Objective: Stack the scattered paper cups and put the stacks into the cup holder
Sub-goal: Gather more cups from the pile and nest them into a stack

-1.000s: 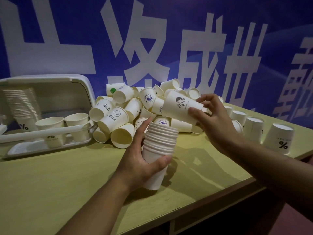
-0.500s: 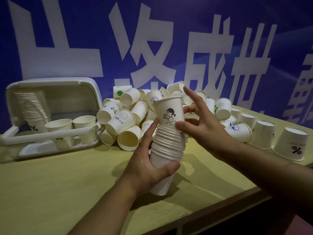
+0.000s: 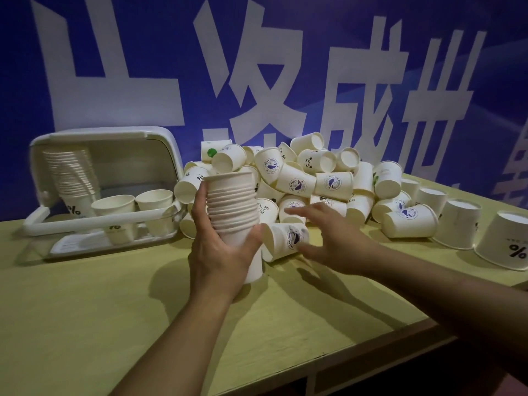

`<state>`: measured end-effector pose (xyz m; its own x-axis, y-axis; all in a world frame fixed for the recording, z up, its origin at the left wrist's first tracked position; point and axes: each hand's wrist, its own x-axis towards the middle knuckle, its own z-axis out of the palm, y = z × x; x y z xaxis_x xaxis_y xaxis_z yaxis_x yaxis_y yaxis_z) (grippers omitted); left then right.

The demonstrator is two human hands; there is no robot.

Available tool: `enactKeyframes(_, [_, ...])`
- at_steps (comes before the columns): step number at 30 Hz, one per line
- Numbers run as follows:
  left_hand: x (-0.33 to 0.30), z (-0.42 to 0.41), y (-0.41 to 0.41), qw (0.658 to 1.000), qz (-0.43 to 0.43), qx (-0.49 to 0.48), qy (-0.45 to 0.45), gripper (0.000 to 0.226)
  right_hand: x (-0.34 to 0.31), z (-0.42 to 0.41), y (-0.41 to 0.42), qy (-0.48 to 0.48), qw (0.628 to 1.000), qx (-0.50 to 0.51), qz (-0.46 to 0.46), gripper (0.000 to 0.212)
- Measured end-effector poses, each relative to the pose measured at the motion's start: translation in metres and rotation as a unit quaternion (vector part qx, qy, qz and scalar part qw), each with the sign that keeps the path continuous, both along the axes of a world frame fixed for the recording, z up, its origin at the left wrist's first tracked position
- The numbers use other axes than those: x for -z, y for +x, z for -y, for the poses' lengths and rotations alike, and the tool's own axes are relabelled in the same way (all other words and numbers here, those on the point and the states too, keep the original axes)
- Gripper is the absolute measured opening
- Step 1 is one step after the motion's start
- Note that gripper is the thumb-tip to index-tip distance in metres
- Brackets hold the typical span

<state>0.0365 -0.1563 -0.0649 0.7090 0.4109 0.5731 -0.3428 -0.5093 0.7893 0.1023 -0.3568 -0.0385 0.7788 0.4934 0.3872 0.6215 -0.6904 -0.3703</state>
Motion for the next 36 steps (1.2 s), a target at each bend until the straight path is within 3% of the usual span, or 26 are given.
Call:
enactKeyframes(5, [0.002, 0.001, 0.002, 1.0, -0.021, -0.004, 0.012, 0.106, 0.015, -0.008, 0.021, -0.179, 0.98, -0.024, 0.081, 0.078])
enactKeyframes(8, [0.002, -0.001, 0.003, 1.0, -0.027, 0.002, 0.009, 0.105, 0.016, -0.006, 0.032, -0.201, 0.969, -0.028, 0.142, 0.08])
enactKeyframes(11, [0.004, -0.001, 0.004, 1.0, -0.026, 0.007, 0.012, 0.104, 0.014, 0.001, 0.035, -0.178, 0.973, -0.016, 0.144, 0.089])
enactKeyframes(13, [0.005, -0.001, 0.005, 0.999, -0.019, 0.03, 0.008, 0.104, 0.009, 0.006, 0.037, -0.097, 0.989, -0.002, 0.11, 0.09])
enactKeyframes(15, [0.007, 0.001, 0.005, 0.997, -0.013, 0.071, 0.007, 0.104, 0.001, 0.012, 0.036, 0.05, 0.997, 0.008, 0.054, 0.091])
enactKeyframes(20, [0.006, 0.009, 0.001, 0.986, -0.032, 0.158, 0.042, 0.106, -0.037, 0.017, 0.028, 0.343, 0.939, 0.023, -0.027, 0.087])
enactKeyframes(23, [0.005, 0.009, 0.0, 0.98, -0.038, 0.188, 0.058, 0.107, -0.056, 0.011, 0.019, 0.402, 0.915, 0.014, -0.038, 0.084])
enactKeyframes(27, [0.006, 0.009, 0.0, 0.973, -0.044, 0.212, 0.073, 0.109, -0.063, -0.006, -0.002, 0.365, 0.928, -0.034, -0.069, 0.081])
enactKeyframes(32, [0.01, 0.006, 0.003, 0.98, -0.02, 0.193, 0.054, 0.119, -0.03, -0.023, -0.021, 0.205, 0.972, -0.077, -0.081, 0.044])
enactKeyframes(34, [0.01, 0.005, 0.004, 0.982, -0.016, 0.182, 0.054, 0.121, -0.02, -0.025, -0.027, 0.183, 0.975, -0.08, -0.093, 0.047])
enactKeyframes(36, [0.009, 0.007, 0.004, 0.982, -0.009, 0.182, 0.055, 0.12, -0.019, -0.026, -0.03, 0.195, 0.976, -0.071, -0.074, 0.065])
